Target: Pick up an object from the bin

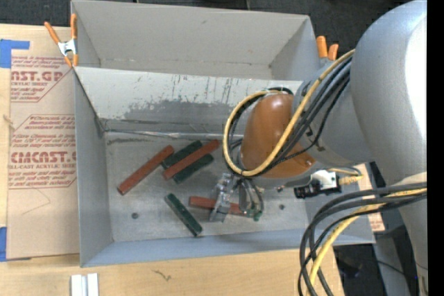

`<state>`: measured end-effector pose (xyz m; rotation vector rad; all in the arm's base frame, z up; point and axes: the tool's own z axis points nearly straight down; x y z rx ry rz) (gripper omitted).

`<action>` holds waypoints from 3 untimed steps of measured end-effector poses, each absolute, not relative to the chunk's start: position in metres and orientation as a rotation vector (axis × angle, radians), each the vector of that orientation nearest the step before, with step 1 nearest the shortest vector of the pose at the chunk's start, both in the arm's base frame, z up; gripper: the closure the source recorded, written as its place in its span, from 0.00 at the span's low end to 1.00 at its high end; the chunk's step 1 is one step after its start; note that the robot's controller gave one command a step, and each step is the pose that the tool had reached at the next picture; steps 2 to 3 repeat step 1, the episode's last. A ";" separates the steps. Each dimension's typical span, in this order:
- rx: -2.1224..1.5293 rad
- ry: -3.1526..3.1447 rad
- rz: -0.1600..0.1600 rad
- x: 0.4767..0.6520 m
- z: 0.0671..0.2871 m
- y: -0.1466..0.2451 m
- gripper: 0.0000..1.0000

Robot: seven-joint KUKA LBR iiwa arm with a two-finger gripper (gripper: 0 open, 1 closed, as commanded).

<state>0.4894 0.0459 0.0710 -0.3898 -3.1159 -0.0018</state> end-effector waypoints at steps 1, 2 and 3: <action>-0.389 -3.111 0.000 0.488 0.080 0.046 1.00; -0.389 -3.111 0.000 0.488 0.080 0.046 1.00; -0.389 -3.111 0.000 0.488 0.080 0.046 1.00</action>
Offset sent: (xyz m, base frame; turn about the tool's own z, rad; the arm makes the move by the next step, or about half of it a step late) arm -0.0001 0.0002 0.0940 0.0000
